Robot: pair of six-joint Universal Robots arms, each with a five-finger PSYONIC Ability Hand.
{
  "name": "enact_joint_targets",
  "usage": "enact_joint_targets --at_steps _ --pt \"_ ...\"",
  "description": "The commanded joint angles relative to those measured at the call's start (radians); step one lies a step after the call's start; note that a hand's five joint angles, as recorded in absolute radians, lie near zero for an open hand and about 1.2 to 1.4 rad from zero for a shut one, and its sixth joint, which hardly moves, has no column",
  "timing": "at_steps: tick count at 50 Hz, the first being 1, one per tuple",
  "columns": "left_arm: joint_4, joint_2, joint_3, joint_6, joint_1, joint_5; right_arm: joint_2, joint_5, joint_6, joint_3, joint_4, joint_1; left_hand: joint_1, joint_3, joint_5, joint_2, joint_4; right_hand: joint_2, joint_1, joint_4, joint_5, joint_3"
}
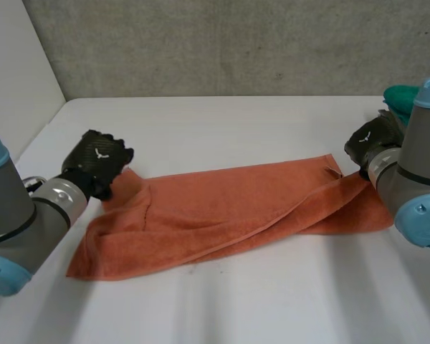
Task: Fold the laundry.
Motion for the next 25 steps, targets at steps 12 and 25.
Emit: enact_joint_targets --at_steps 12,25 --pt "-0.099 0.353 -0.406 -0.14 0.05 0.027 -0.001 -0.005 0.053 0.109 -0.069 -0.006 0.126 0.112 0.117 0.115 0.114 0.218 0.269 0.197 0.233 0.206" --pt "0.137 0.148 -0.428 -0.129 0.161 0.146 -0.004 -0.013 0.053 0.205 -0.112 -0.009 0.129 0.115 0.12 0.117 0.117 0.218 0.269 0.197 0.233 0.206"
